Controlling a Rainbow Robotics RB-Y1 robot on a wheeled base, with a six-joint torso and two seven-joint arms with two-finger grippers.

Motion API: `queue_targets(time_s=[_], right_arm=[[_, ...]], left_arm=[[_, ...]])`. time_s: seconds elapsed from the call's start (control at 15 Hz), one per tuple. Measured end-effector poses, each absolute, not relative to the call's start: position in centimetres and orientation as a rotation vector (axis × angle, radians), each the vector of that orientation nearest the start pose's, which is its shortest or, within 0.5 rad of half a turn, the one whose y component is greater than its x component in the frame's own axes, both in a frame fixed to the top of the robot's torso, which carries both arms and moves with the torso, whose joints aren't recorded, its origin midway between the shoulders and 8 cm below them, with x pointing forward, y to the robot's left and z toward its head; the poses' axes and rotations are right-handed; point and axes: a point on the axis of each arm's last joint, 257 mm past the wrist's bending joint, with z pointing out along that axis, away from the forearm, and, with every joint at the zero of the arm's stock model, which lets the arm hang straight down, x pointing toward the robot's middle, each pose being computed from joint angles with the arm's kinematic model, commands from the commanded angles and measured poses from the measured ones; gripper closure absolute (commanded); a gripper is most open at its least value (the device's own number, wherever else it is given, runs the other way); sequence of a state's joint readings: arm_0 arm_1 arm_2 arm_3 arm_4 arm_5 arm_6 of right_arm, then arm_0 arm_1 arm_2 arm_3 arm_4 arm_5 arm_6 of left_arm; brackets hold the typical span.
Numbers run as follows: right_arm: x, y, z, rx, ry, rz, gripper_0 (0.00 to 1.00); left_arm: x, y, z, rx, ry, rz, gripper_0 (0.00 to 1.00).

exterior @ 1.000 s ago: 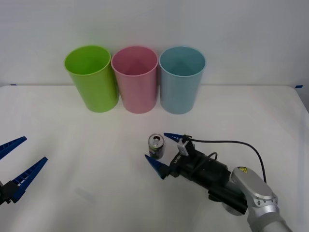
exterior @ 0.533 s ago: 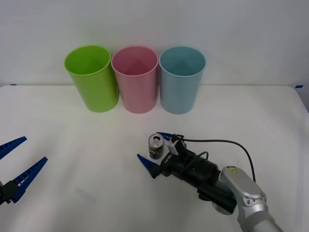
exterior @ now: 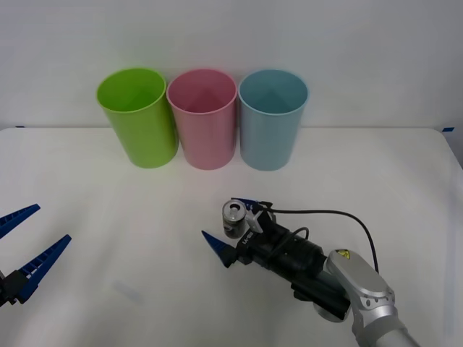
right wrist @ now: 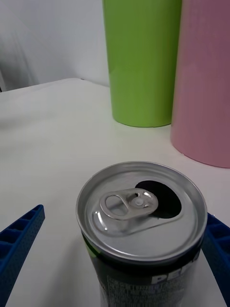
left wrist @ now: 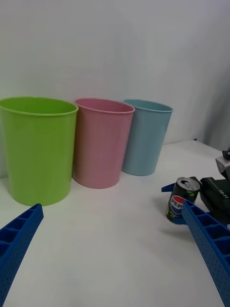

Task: Grasp the object on the table and drop it into the matching bin: aluminum can to the light blue bin, PET bottle to the pink bin.

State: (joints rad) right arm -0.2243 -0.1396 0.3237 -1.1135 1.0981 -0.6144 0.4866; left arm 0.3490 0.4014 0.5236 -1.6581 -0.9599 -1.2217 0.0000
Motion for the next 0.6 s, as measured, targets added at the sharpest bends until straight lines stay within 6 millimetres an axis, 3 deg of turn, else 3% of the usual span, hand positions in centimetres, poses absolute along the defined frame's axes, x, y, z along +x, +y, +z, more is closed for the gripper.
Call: queue_targets(time_s=[0.07,0.13,0.6], right_arm=[[47.44,2.16,-31.03,-0.824,1.49,0.595,0.8],[47.41,2.14,-31.08,-0.824,1.49,0.594,1.0],[47.49,1.96,-31.14,-0.823,1.491,0.587,1.0]], left_arm=[[34.23,32.97,-16.89,0.465,1.441,-0.567,0.0],[34.23,32.97,-16.89,0.465,1.441,-0.567,0.0],[34.23,32.97,-16.89,0.465,1.441,-0.567,0.0]])
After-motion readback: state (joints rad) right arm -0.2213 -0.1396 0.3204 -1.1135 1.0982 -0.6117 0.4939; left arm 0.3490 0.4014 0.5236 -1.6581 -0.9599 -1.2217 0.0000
